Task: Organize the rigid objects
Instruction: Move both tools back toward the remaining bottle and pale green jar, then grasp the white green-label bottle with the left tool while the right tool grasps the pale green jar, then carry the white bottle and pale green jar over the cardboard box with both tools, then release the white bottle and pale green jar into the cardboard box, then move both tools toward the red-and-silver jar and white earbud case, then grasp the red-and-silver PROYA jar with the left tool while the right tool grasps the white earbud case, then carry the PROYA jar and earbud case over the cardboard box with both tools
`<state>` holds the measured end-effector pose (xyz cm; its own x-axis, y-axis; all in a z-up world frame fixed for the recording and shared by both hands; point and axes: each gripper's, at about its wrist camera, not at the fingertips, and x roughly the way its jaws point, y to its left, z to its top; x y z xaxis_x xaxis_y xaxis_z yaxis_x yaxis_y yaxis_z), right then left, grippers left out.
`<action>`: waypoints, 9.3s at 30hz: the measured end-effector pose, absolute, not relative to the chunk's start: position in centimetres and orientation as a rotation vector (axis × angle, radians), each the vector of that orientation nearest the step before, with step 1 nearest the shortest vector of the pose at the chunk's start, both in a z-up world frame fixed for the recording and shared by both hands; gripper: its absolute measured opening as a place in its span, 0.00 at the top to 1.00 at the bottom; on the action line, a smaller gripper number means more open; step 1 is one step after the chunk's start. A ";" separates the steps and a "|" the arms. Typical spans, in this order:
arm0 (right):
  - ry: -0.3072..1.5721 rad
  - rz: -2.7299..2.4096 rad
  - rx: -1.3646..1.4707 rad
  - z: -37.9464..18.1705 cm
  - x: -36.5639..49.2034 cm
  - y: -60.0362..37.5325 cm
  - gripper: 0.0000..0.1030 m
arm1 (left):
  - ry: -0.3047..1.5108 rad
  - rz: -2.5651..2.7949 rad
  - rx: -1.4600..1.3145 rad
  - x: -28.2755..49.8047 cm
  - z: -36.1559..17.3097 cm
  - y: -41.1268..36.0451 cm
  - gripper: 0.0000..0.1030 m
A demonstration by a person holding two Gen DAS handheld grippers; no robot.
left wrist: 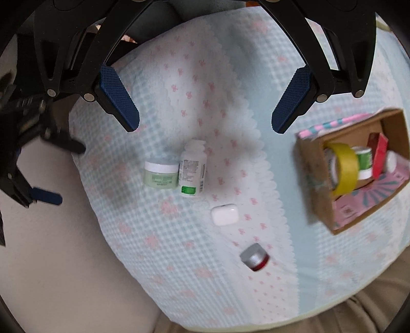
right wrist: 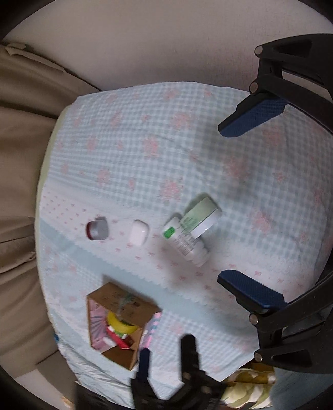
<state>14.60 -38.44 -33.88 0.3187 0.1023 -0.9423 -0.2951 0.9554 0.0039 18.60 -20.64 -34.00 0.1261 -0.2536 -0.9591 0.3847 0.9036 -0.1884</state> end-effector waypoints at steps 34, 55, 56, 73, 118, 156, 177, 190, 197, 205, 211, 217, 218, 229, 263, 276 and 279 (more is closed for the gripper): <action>1.290 0.590 -0.429 -50.1 19.1 -34.6 0.54 | 1.684 -0.569 0.106 27.1 -52.3 -27.5 0.26; 1.330 0.473 -0.279 -48.7 19.3 -36.7 0.59 | 1.622 -0.495 0.186 25.1 -50.9 -29.8 0.55; 1.331 0.465 -0.266 -48.4 19.4 -36.9 0.60 | 1.620 -0.488 0.175 25.2 -50.6 -29.5 0.55; 1.276 0.277 -0.091 -38.2 20.0 -38.0 0.61 | 1.441 -0.395 -0.007 23.5 -38.2 -21.7 0.55; 1.278 0.215 0.320 -30.4 26.0 -0.1 0.61 | 1.407 -0.355 -0.042 30.9 -32.7 21.0 0.55; 1.304 0.254 0.571 -38.0 27.5 -2.3 0.01 | 1.428 -0.368 0.111 32.0 -36.4 21.3 0.00; 1.203 0.212 0.315 -27.2 18.9 -1.0 0.01 | 1.169 -0.267 0.098 23.1 -24.6 22.8 0.00; 1.110 -0.025 0.100 -23.7 13.5 -11.6 0.01 | 1.015 -0.273 0.183 21.5 -21.7 12.4 0.00; 1.124 -0.024 0.107 -25.6 14.5 -20.9 0.01 | 1.048 -0.271 0.189 23.2 -23.2 2.6 0.00; 1.131 -0.006 0.028 -29.1 17.2 -27.9 0.01 | 1.125 -0.307 0.212 27.2 -26.6 -8.2 0.00; 1.155 0.006 0.061 -31.0 18.5 -29.8 0.01 | 1.155 -0.376 0.310 31.4 -29.2 -14.8 0.00; 1.154 -0.039 0.092 -34.8 20.9 -30.4 0.01 | 1.181 -0.480 0.466 35.8 -34.3 -20.1 0.00; 1.155 -0.051 0.109 -35.7 21.6 -30.5 0.01 | 1.182 -0.497 0.487 36.4 -35.1 -20.7 0.00; 1.142 -0.149 0.211 -45.5 27.0 -28.5 0.02 | 1.232 -0.638 0.641 42.1 -45.8 -24.5 0.09; 1.110 -0.149 0.236 -45.3 28.2 -29.6 0.45 | 1.264 -0.650 0.494 42.6 -43.2 -22.0 0.62; 0.978 -0.138 0.218 -29.5 21.1 -31.4 0.45 | 1.115 -0.577 0.314 34.4 -27.3 -17.9 0.63; 0.947 -0.117 0.198 -26.1 19.6 -31.1 0.45 | 1.084 -0.554 0.251 31.7 -24.1 -15.6 0.63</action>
<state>19.63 -31.09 -26.06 0.5799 -0.0128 -0.8146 0.1861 0.9755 0.1172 31.75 -15.59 -24.08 0.3500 -0.3026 -0.8865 0.5409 0.8380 -0.0725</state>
